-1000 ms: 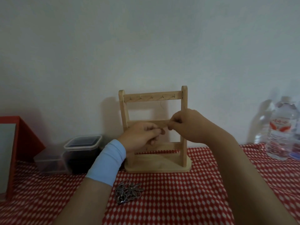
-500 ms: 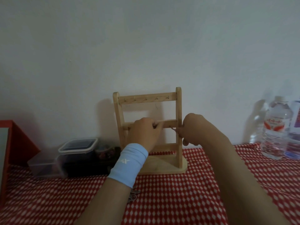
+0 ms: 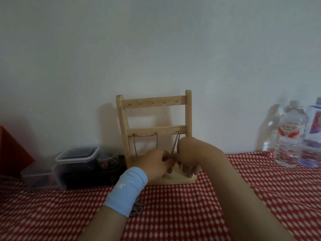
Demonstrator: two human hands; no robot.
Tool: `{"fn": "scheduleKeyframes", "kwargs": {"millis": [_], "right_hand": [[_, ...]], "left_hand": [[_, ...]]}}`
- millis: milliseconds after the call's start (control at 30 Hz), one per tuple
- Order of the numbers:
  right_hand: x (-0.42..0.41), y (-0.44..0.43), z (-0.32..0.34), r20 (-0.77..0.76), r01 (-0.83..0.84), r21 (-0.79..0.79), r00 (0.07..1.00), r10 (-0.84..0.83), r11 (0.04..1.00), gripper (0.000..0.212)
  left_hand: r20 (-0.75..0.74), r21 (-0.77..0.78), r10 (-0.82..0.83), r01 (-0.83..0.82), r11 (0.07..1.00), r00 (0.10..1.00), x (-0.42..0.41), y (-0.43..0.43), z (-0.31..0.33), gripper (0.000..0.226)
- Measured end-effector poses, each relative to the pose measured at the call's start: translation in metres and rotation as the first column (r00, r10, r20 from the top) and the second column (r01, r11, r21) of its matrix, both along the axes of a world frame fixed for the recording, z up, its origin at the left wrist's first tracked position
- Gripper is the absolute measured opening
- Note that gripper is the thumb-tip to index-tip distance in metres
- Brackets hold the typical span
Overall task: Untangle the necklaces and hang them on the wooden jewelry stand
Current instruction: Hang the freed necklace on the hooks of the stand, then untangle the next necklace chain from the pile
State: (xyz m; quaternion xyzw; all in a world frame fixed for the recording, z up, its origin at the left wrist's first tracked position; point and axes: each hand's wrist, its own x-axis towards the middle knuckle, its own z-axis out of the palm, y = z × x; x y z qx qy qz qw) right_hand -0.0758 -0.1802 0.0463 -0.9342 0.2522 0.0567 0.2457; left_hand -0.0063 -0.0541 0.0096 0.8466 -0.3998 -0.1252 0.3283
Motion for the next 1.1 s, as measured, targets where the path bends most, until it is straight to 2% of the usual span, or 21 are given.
{"fn": "scheduleKeyframes", "kwargs": {"millis": [133, 233, 300, 400, 500, 600, 733, 867, 933, 1033, 1100], "right_hand": [[-0.004, 0.008, 0.002, 0.021, 0.018, -0.008, 1.0, -0.018, 1.0, 0.036], [-0.012, 0.014, 0.01, 0.006, -0.027, -0.178, 1.0, 0.028, 0.984, 0.034], [-0.012, 0.021, 0.014, -0.039, -0.068, -0.164, 0.997, 0.062, 0.984, 0.033], [-0.002, 0.038, 0.007, -0.02, -0.242, -0.104, 0.97, 0.241, 0.965, 0.025], [0.014, 0.058, -0.02, -0.042, -0.467, -0.154, 0.884, 0.466, 0.871, 0.025], [0.026, 0.074, -0.044, -0.088, -0.558, -0.109, 0.83, 0.551, 0.823, 0.027], [0.028, 0.089, -0.055, -0.114, -0.596, -0.166, 0.803, 0.585, 0.786, 0.044], [0.029, 0.083, -0.058, -0.141, -0.551, -0.187, 0.834, 0.533, 0.813, 0.026], [0.029, 0.077, -0.057, -0.164, -0.514, -0.212, 0.857, 0.488, 0.831, 0.026], [0.028, 0.079, -0.054, -0.186, -0.515, -0.233, 0.856, 0.482, 0.825, 0.043], [0.027, 0.082, -0.054, -0.191, -0.533, -0.257, 0.846, 0.498, 0.806, 0.053]], "left_hand": [[0.008, 0.031, 0.003, -0.003, 1.0, 1.0, 0.006, 0.01, -0.006, 0.02], [0.019, 0.186, -0.03, 0.026, 0.982, 0.999, 0.013, 0.026, 0.002, 0.025], [-0.004, 0.253, -0.046, 0.046, 0.966, 0.999, 0.019, 0.041, 0.009, 0.025], [0.001, 0.301, -0.042, 0.039, 0.953, 0.999, 0.027, 0.062, 0.017, 0.019], [0.078, 0.46, -0.093, 0.047, 0.887, 0.993, 0.034, 0.076, 0.016, 0.022], [0.065, 0.555, -0.09, 0.039, 0.831, 0.994, 0.043, 0.087, 0.011, 0.028], [0.107, 0.657, -0.099, 0.004, 0.754, 0.989, 0.055, 0.093, 0.007, 0.043], [0.119, 0.699, -0.108, -0.006, 0.715, 0.987, 0.058, 0.09, 0.001, 0.052], [0.107, 0.697, -0.132, 0.02, 0.716, 0.985, 0.055, 0.088, -0.001, 0.053], [0.144, 0.729, -0.165, 0.008, 0.684, 0.976, 0.049, 0.083, -0.002, 0.057], [0.151, 0.738, -0.182, 0.012, 0.674, 0.972, 0.049, 0.081, -0.003, 0.05]]}}
